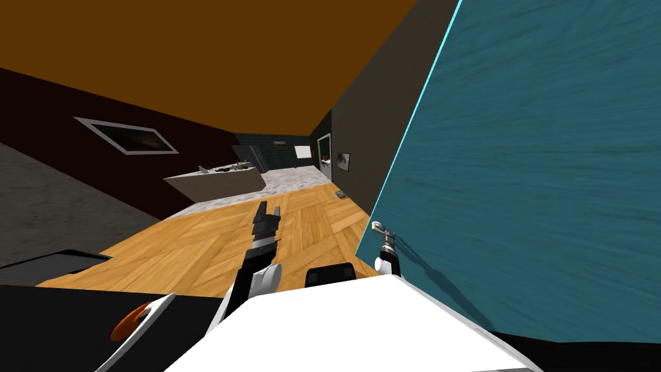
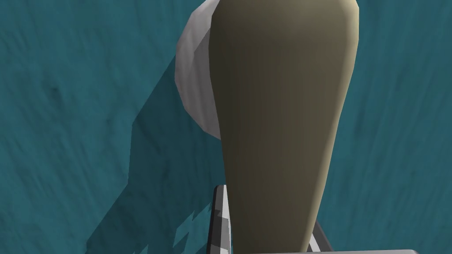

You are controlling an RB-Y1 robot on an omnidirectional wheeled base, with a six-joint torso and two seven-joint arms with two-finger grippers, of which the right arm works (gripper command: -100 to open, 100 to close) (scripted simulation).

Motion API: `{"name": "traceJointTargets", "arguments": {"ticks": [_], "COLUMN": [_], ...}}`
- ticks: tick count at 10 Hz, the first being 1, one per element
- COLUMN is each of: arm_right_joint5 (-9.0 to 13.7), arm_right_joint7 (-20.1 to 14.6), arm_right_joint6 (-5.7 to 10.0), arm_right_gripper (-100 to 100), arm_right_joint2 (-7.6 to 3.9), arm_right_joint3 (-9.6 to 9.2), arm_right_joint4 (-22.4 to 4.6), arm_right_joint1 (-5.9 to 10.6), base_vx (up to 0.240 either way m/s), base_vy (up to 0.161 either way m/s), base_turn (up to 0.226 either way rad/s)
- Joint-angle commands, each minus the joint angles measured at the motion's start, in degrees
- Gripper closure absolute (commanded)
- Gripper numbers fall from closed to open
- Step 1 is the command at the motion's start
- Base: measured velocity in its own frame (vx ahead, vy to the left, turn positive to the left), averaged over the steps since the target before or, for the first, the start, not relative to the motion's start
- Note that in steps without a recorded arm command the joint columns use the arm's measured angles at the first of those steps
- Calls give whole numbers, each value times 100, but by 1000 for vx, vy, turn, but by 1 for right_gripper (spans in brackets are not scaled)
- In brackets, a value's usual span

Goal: Push the door open

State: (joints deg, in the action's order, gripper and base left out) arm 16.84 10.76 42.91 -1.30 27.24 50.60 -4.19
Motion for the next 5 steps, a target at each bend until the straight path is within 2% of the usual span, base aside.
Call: {"name": "traceJointTargets", "arguments": {"ticks": [1, 2, 3, 5], "arm_right_joint5": [25, 28, 99, 162], "arm_right_joint7": [20, 14, 52, 90], "arm_right_joint6": [15, 19, 35, 39], "arm_right_gripper": [100, 100, 100, 100], "arm_right_joint2": [106, 45, -58, -103], "arm_right_joint3": [27, 56, 173, 272], "arm_right_joint4": [15, -14, 0, 14], "arm_right_joint1": [68, 1, -11, -13], "base_vx": [174, 64, 126, 195], "base_vy": [-15, -22, -12, -27], "base_turn": [-58, -43, -37, -42]}}
